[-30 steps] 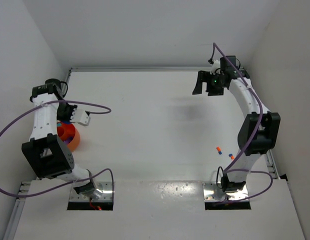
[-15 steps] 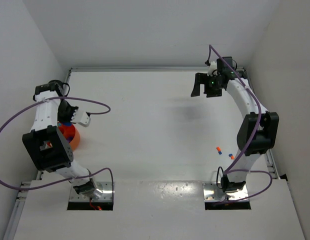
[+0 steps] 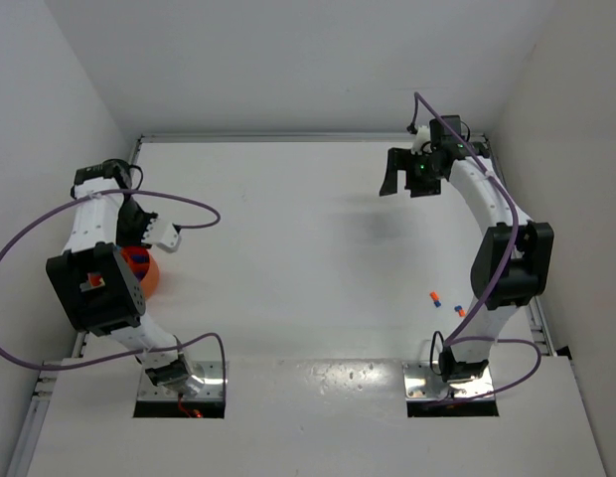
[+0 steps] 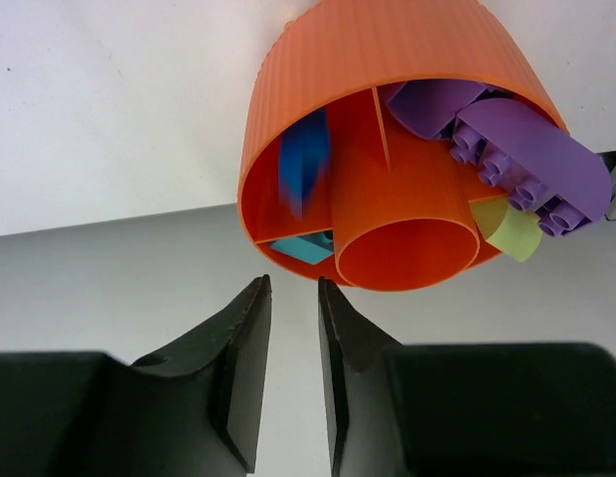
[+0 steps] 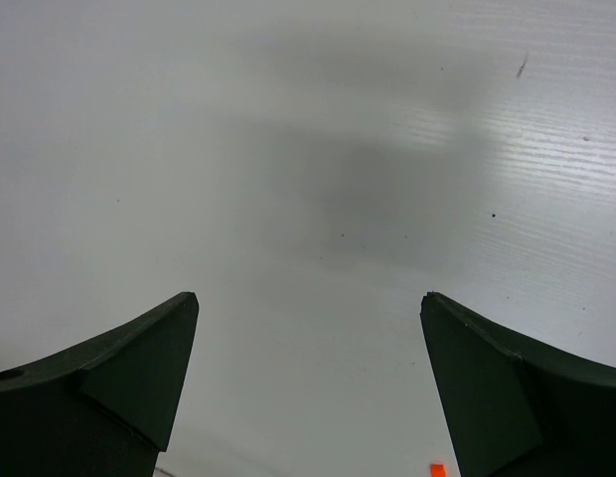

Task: Sort the legos into containers by color

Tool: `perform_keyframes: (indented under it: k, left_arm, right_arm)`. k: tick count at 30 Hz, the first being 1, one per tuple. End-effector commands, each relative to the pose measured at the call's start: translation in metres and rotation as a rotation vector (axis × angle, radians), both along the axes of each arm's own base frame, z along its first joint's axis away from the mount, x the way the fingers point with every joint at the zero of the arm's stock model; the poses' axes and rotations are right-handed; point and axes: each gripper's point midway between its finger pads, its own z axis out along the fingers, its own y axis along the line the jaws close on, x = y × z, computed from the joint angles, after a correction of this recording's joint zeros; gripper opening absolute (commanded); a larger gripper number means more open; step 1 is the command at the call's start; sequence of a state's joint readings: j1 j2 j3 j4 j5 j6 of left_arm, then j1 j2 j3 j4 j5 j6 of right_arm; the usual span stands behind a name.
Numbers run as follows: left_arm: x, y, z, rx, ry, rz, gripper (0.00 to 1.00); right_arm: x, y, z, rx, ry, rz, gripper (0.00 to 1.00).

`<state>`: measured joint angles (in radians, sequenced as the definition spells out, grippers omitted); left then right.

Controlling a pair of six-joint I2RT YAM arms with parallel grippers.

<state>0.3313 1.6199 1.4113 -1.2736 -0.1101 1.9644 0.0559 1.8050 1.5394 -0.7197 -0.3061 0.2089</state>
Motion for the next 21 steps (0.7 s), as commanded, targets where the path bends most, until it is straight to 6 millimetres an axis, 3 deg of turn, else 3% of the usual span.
perform_keyframes:
  k: [1,2,6,9,10,11,12,13,14,15,16,19,21]
  left_arm:
    - [0.005,-0.001,0.009,0.005,-0.007,-0.034,0.34]
    - [0.005,-0.001,0.009,0.005,-0.007,-0.034,0.42]
    - [0.007,-0.001,0.012,0.009,-0.017,-0.034,0.43]
    - [0.026,-0.009,0.03,-0.046,-0.113,-0.036,0.39]
    - [0.039,-0.011,0.048,-0.058,-0.18,-0.044,0.37]
    - [0.05,-0.018,0.05,-0.097,-0.206,-0.023,0.37]
    - [0.063,-0.033,0.056,-0.173,-0.257,-0.011,0.37]
    - [0.081,-0.046,0.077,-0.218,-0.336,0.054,0.37]
    - [0.095,-0.057,0.075,-0.278,-0.343,0.107,0.37]
    - [0.109,-0.078,0.081,-0.382,-0.374,0.149,0.37]
    - [0.123,-0.1,0.101,-0.473,-0.421,0.247,0.37]
    - [0.146,-0.16,0.106,-0.743,-0.382,0.388,0.37]
    - [0.15,-0.212,0.111,-0.899,-0.312,0.542,0.37]
  right_arm:
    - [0.0,0.0,0.018,-0.003,-0.053,0.011,0.94]
    - [0.0,0.0,0.018,-0.003,-0.053,0.011,0.94]
    - [-0.002,0.0,0.014,-0.004,-0.044,0.011,0.94]
    - [-0.004,0.0,0.011,-0.004,-0.035,0.011,0.94]
    - [-0.004,-0.002,0.014,-0.016,-0.048,0.013,0.94]
    - [-0.007,-0.002,0.016,-0.016,-0.051,0.013,0.94]
    - [-0.012,-0.01,0.013,-0.027,-0.034,-0.007,0.94]
    - [-0.015,-0.02,0.007,-0.059,-0.027,-0.023,0.94]
    - [-0.021,-0.024,0.005,-0.085,-0.021,-0.019,0.94]
    - [-0.023,-0.035,0.01,-0.129,-0.041,-0.033,0.92]
    - [-0.034,-0.044,0.001,-0.167,-0.02,-0.011,0.9]
    - [-0.063,-0.067,-0.004,-0.257,0.012,-0.007,0.9]
    - [-0.079,-0.087,-0.004,-0.317,0.03,-0.012,0.9]
